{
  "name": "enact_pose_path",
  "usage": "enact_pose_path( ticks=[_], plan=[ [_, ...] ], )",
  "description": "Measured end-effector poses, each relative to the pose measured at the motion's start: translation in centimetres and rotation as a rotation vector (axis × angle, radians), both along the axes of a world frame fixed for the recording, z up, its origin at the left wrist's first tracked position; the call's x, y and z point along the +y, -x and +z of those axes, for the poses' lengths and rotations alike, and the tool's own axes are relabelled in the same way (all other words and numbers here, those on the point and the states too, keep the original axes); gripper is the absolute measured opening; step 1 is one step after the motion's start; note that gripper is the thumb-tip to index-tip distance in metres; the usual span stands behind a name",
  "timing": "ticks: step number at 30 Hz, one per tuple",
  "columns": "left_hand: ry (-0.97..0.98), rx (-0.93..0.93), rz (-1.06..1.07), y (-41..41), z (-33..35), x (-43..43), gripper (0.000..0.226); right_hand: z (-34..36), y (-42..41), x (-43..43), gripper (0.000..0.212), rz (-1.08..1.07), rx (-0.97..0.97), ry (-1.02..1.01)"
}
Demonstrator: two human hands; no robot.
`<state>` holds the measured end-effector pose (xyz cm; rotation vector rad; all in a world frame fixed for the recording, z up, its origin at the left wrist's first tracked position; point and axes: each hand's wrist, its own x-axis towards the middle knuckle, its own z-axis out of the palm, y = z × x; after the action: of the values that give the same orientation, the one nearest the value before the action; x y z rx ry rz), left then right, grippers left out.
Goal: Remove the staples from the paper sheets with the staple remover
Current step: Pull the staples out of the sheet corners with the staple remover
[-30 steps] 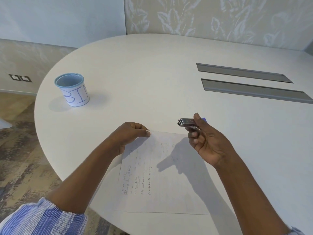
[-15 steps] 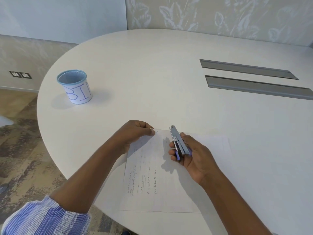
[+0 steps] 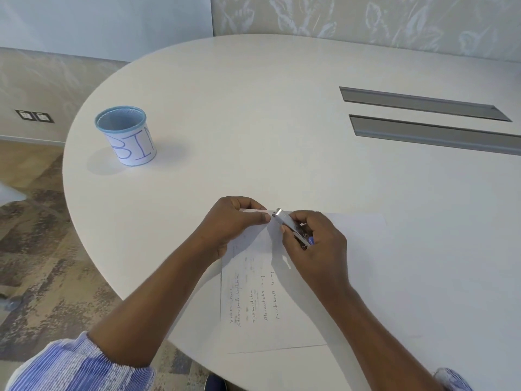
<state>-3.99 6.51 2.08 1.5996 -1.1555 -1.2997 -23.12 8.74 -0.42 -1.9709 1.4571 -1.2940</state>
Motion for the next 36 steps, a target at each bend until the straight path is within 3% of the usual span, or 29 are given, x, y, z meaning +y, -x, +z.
enact_pose_path(
  ticks=[12,18,36],
  plan=[
    [0.059,0.068,0.043,0.4,-0.2,1.2,0.012,-0.2,0.0,0.2,0.022,0.01,0.006,0.012],
    [0.094,0.108,0.05,0.4,-0.5,1.5,0.01,-0.3,0.0,0.2,0.015,0.026,0.033,0.036],
    [0.122,0.047,0.011,0.0,-0.8,1.5,0.01,-0.2,0.2,0.0,0.013,0.067,0.173,0.118]
  ],
)
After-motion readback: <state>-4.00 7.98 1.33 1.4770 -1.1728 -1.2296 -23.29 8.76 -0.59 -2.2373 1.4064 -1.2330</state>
